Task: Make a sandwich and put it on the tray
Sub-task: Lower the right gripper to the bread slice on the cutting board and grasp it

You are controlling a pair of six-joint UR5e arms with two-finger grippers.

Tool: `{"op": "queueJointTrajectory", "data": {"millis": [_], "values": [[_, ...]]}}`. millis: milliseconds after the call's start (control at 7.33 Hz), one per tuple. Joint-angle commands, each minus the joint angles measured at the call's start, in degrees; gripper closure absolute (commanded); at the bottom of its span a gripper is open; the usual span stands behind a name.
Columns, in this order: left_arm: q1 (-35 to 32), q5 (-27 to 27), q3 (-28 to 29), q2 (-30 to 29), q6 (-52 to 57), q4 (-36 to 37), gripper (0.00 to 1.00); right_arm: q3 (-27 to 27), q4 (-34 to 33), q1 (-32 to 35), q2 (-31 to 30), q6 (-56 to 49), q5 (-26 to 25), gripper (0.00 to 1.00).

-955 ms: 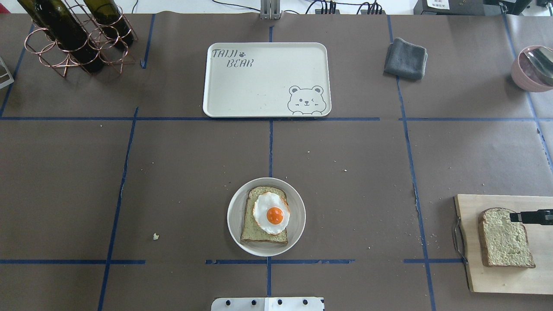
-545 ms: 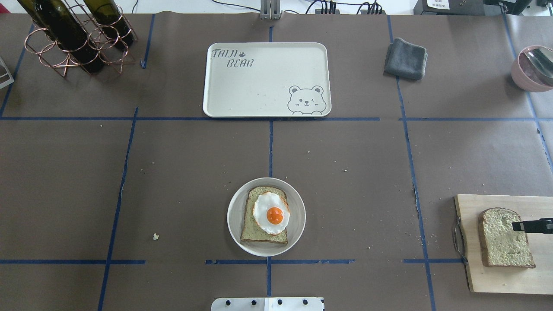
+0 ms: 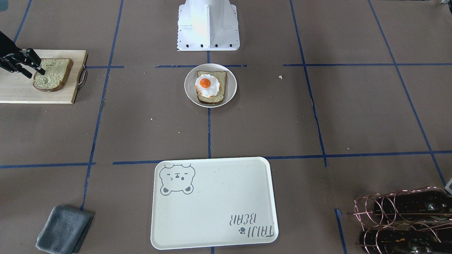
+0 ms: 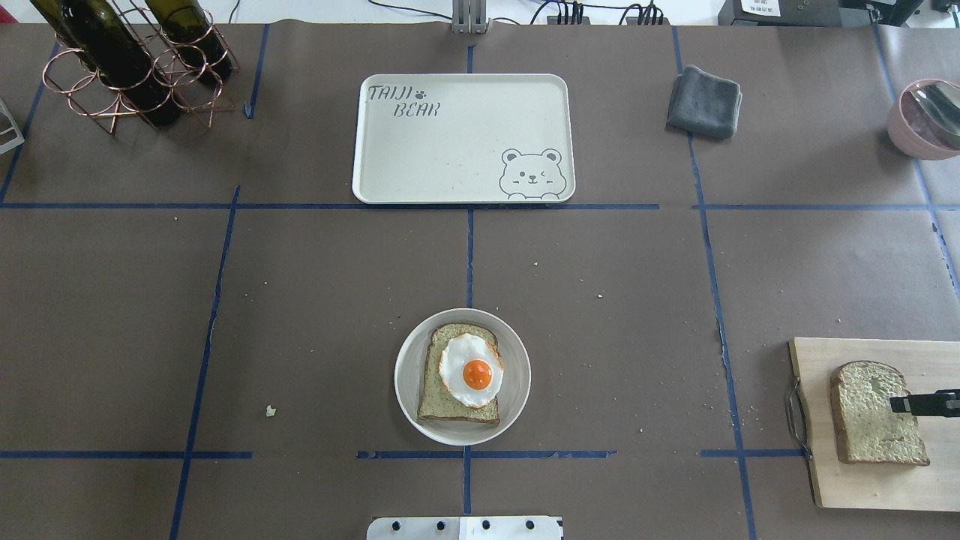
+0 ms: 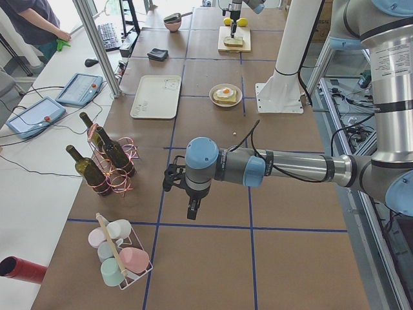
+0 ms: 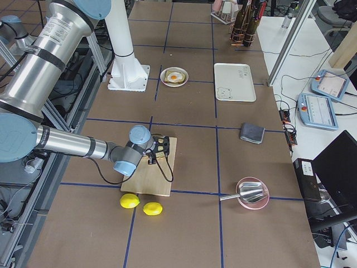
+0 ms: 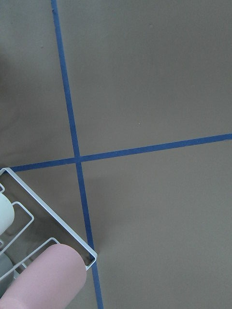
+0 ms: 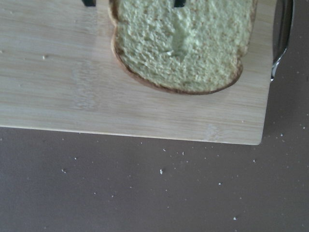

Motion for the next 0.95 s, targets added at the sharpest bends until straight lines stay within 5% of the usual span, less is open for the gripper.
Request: {"op": "queueJointTrajectory", "data": {"millis": [0,682,818], "values": [[0.0,0.08,-0.09,0.0,0.0,0.0,0.0,-0.14,0.0,-0.15,-0.01,-0.03,-0.19,0.47],[0.0,0.08,0.09,0.0,0.0,-1.48,0.0,-0.49,0.0,-0.77,0.16,-0.03,-0.45,0.57],[0.0,0.08,0.09,0.09,0.0,-1.49,0.0,-0.49,0.0,-0.86,0.16,-0.03,-0.45,0.97]]}}
